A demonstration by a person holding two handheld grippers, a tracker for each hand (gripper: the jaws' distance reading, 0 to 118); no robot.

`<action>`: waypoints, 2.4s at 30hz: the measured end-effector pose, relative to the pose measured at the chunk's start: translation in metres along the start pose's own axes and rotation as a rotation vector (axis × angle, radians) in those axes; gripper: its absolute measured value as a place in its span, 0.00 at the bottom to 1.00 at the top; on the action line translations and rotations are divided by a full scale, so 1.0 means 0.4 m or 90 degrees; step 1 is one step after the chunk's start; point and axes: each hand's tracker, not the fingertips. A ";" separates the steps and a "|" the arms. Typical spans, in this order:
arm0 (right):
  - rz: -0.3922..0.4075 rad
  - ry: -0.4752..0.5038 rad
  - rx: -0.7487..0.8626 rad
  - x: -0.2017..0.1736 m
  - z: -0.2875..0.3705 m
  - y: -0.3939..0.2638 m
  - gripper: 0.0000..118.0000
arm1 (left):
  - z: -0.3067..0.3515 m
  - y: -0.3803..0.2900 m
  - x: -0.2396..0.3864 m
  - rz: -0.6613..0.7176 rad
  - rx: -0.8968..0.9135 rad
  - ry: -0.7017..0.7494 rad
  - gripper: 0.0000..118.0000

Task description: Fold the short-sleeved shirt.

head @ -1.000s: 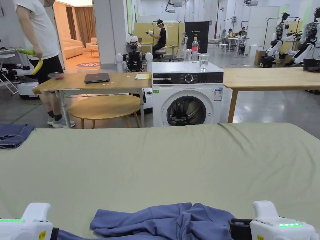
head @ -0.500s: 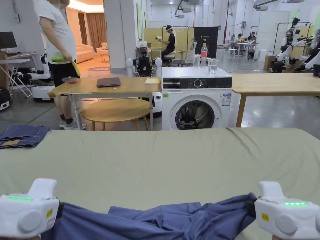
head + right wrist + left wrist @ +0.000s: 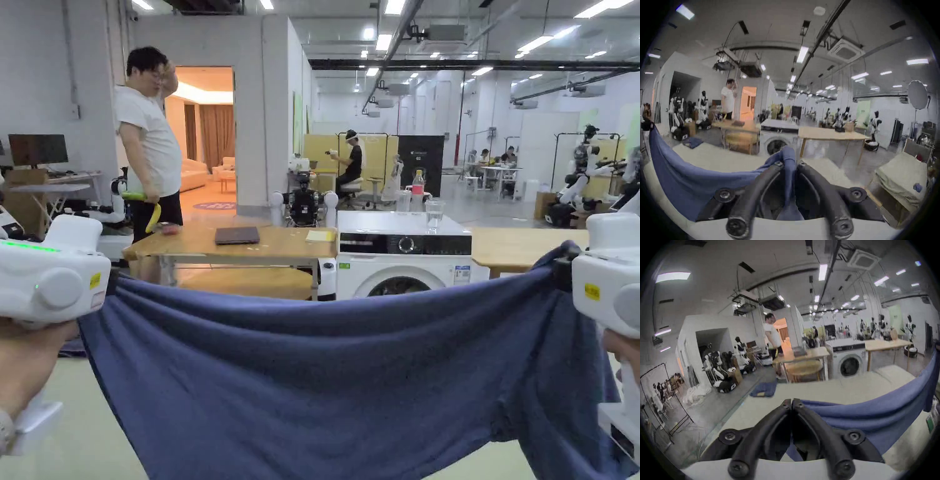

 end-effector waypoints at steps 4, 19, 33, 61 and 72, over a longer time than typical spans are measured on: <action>-0.005 -0.015 0.053 0.014 0.006 0.144 0.06 | -0.015 0.138 -0.006 0.012 0.052 0.013 0.00; -0.021 -0.043 -0.008 0.004 -0.081 -0.122 0.06 | -0.169 -0.115 0.093 0.037 -0.029 -0.019 0.00; 0.008 0.018 -0.153 0.123 0.271 -0.552 0.06 | 0.158 -0.580 0.063 0.029 -0.161 -0.124 0.00; -0.016 0.148 -0.103 -0.298 0.471 -0.552 0.00 | 0.321 -0.580 0.284 0.075 -0.060 -0.195 0.00; -0.016 0.192 -0.142 -0.333 0.411 -0.618 0.00 | 0.260 -0.801 0.025 0.114 -0.221 -0.168 0.36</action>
